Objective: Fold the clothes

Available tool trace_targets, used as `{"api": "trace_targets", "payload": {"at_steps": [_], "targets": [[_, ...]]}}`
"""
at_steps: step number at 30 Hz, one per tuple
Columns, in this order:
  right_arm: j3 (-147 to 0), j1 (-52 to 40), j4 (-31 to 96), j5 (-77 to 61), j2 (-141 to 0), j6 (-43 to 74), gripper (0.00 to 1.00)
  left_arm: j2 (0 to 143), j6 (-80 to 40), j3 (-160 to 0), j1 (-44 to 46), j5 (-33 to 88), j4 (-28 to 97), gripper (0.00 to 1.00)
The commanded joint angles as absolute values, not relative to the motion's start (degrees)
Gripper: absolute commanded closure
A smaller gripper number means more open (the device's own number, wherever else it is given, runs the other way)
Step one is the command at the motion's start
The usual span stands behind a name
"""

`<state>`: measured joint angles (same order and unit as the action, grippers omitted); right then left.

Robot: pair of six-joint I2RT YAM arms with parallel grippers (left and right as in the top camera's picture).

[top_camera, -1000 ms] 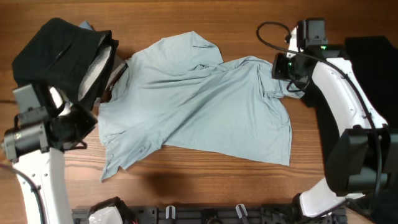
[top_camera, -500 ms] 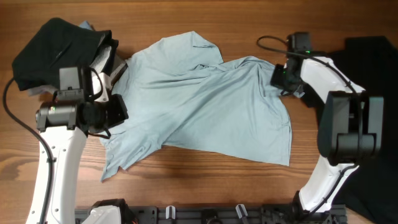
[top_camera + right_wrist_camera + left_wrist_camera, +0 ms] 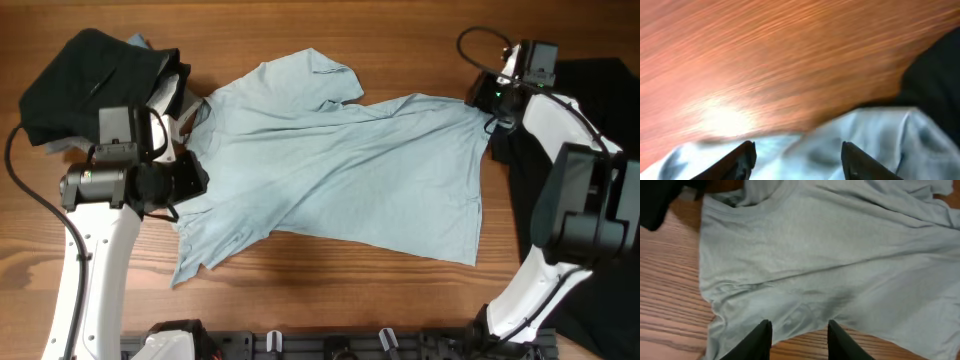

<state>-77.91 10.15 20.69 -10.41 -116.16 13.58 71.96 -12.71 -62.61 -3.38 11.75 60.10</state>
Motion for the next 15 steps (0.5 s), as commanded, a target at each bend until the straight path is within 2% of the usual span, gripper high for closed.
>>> {"api": "trace_targets", "payload": {"at_steps": [1,6,8,10,13,14,15], "targets": [[-79.18,9.93,26.81,-19.9,-105.54,10.52,0.36,72.01,-12.38,-63.0,-3.11,4.12,59.07,0.63],[-79.18,9.93,46.83,-20.69,-97.89,13.87,0.38,72.01,-12.38,-63.0,-3.11,4.19,58.02,0.73],[-79.02,9.93,57.39,-18.94,-97.49,14.74,0.45,72.01,-12.38,-63.0,-3.11,4.21,57.54,0.75],[-77.34,9.93,63.09,-16.34,-97.71,15.59,0.5,72.01,-12.38,-63.0,-3.11,4.19,57.19,0.75],[-71.18,9.96,66.13,-13.19,-97.71,16.86,0.61,72.01,-12.38,-63.0,-3.11,4.19,56.49,0.73],[-69.52,9.96,65.95,-12.8,-97.71,17.28,0.62,72.01,-12.38,-63.0,-3.11,4.16,56.29,0.72],[-66.74,10.0,64.77,-11.81,-97.71,18.61,0.62,72.01,-12.38,-63.0,-3.11,4.19,56.1,0.64]]}}
